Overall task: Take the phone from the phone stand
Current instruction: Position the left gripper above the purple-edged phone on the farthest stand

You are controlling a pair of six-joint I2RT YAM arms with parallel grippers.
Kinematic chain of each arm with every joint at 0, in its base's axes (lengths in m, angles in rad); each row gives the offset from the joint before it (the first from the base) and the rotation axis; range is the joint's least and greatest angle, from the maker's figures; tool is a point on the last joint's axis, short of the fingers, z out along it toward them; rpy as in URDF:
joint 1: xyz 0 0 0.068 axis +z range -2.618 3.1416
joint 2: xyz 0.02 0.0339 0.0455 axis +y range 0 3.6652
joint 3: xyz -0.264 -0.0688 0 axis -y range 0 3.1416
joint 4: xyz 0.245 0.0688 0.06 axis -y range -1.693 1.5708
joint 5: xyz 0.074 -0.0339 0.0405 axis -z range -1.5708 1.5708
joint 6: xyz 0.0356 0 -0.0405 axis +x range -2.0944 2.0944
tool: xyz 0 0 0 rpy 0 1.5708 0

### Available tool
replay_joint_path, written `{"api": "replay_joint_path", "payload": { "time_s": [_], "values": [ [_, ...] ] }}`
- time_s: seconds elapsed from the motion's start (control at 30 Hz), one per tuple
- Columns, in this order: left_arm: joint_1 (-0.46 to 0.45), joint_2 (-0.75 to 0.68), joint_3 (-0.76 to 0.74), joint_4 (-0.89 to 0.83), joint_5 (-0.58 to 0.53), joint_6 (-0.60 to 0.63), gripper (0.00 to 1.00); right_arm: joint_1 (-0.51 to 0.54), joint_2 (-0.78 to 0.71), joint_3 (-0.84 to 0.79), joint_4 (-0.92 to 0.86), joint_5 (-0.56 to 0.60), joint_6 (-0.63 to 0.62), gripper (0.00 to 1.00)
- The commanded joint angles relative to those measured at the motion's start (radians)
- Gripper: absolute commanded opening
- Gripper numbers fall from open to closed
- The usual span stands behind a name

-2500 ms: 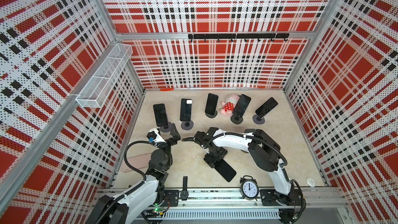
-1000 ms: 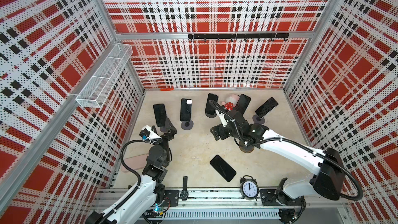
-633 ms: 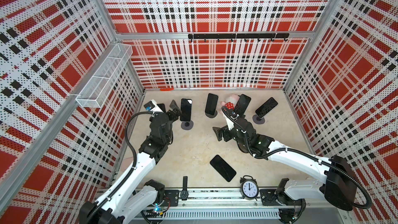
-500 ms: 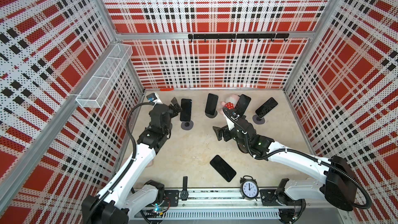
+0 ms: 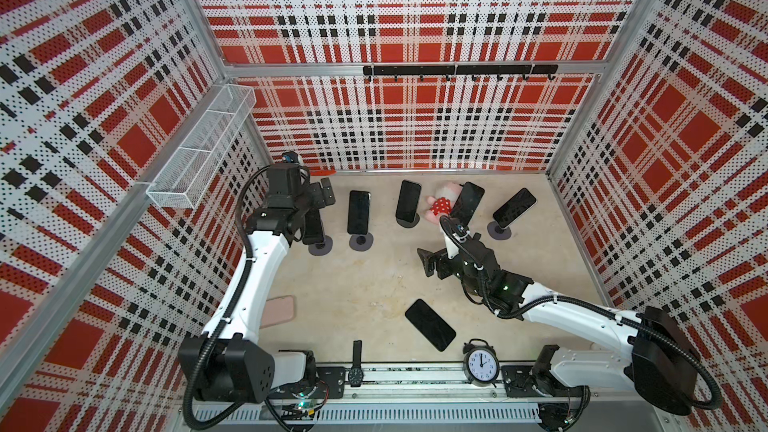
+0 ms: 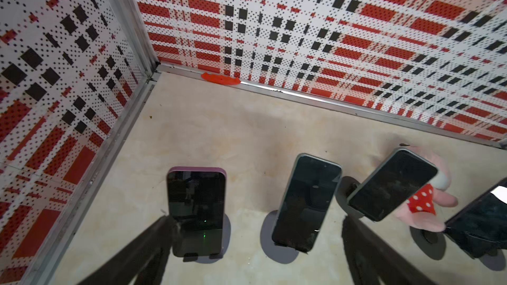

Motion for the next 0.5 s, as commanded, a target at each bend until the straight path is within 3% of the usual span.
{"api": "replay_joint_path", "payload": {
  "time_s": [0.0,0.47],
  "values": [
    [0.034,0.058,0.057,-0.100,0.063,0.090,0.98,-0.004,-0.045,-0.037,0.050,0.017,0.014,1.00],
    [0.090,0.295,0.218,-0.167,-0.103,0.160,0.98,-0.004,-0.027,-0.043,0.039,0.042,0.009,1.00]
  ]
}}
